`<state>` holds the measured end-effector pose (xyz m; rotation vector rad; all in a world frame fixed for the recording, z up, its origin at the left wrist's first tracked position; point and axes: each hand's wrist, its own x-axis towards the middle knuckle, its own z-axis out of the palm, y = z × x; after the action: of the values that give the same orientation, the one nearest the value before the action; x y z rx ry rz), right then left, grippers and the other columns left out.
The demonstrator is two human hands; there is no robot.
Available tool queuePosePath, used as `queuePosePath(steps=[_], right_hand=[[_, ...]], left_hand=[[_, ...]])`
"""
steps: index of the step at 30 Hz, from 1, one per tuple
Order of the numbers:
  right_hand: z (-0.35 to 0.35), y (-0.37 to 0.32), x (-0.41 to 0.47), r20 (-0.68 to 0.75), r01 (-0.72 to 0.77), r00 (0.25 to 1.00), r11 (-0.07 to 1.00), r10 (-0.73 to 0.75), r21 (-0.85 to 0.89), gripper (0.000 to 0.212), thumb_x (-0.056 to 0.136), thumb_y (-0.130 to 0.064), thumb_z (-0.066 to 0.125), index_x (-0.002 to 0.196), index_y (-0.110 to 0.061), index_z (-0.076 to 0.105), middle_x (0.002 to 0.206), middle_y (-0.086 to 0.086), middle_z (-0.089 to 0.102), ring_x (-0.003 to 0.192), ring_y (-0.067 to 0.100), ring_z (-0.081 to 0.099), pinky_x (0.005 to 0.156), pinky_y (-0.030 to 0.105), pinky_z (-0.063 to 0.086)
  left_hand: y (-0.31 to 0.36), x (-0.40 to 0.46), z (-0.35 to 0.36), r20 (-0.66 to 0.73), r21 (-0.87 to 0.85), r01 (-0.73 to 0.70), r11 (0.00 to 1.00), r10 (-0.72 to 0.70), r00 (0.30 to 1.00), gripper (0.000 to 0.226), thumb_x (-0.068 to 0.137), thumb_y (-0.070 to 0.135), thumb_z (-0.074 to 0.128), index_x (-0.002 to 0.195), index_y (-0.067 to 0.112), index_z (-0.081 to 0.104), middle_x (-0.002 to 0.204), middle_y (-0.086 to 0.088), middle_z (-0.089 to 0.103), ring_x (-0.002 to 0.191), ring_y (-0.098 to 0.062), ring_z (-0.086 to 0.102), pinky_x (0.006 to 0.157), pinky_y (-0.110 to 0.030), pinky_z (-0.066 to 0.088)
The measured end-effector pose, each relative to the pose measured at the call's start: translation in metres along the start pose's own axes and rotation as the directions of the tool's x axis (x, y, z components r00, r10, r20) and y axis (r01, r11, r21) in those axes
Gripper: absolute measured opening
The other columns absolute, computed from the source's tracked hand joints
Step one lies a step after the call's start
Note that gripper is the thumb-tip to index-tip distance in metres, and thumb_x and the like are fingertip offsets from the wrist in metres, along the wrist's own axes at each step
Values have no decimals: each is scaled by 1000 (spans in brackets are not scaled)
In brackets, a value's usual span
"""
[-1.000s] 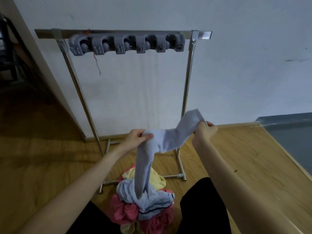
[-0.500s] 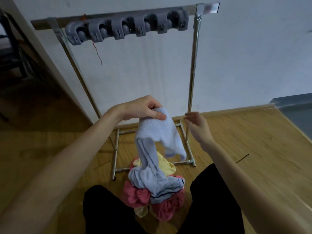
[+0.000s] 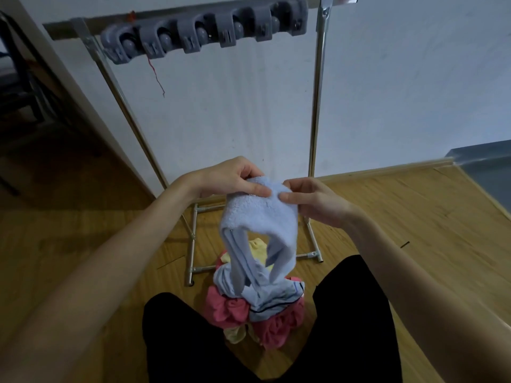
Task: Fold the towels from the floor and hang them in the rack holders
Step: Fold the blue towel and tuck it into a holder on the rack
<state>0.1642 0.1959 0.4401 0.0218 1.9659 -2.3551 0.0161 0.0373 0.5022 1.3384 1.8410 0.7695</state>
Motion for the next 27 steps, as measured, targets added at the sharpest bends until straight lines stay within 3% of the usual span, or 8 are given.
queuePosePath(steps=[5,8,12,16,18,21,24,27], right_hand=[[-16,-15,-8,38,54,998,996,-52,-67,17,89,-15,60,76,-9,52,69,3,49,64,13,47,57,21,38],[-34,-21,-15,-38,40,998,995,-43,-89,20,87,-22,63,76,-10,52,69,5,48,64,15,47,56,23,37],[-57,-29,-16,-117,16,992,983,-38,-182,17,87,-17,64,93,-6,53,81,14,58,70,21,55,56,23,47],[-68,-53,-8,65,1,998,976,14,-218,25,91,3,53,110,-12,46,96,19,60,82,28,57,66,30,49],[-72,-65,-3,171,-23,982,957,75,-288,28,91,12,48,113,-6,49,108,23,58,97,34,56,78,38,48],[-68,-84,7,268,-7,943,819,196,-574,36,84,10,48,108,-9,66,115,10,66,111,25,62,90,31,50],[-62,-95,16,166,-32,946,588,279,-808,33,82,-8,58,105,-27,73,109,-8,70,106,9,64,92,21,49],[-64,-102,23,-41,-123,983,482,177,-868,27,85,-15,64,104,-32,73,104,-16,70,98,0,60,83,10,44]], left_hand=[[-10,-6,2,6,1,19,1000,-19,1000,52,78,39,70,79,-12,62,67,-11,51,63,-22,44,56,-28,32],[-24,-13,-4,-24,-30,70,997,-71,997,48,78,37,73,81,-10,66,71,-14,55,67,-23,46,59,-30,33],[-32,-13,-12,-80,-129,65,990,-75,994,25,86,15,68,110,15,64,77,-22,57,74,-27,52,69,-37,40],[-21,-1,-22,-108,-117,35,993,-48,993,35,93,6,58,116,27,45,94,-33,60,81,-35,59,75,-41,48],[-13,6,-25,-147,7,15,1000,-14,989,28,92,2,54,107,24,49,98,-15,68,90,-23,65,79,-31,51],[2,20,-29,-164,299,-54,953,107,981,28,82,-12,47,83,13,59,83,1,62,82,-8,58,79,-24,43],[11,29,-38,-162,525,-62,849,171,972,33,80,-11,45,81,12,68,84,3,60,86,-13,58,79,-23,42],[14,37,-47,-226,684,-9,730,223,948,35,88,-3,46,105,14,71,96,-1,61,90,-15,56,76,-19,37]])
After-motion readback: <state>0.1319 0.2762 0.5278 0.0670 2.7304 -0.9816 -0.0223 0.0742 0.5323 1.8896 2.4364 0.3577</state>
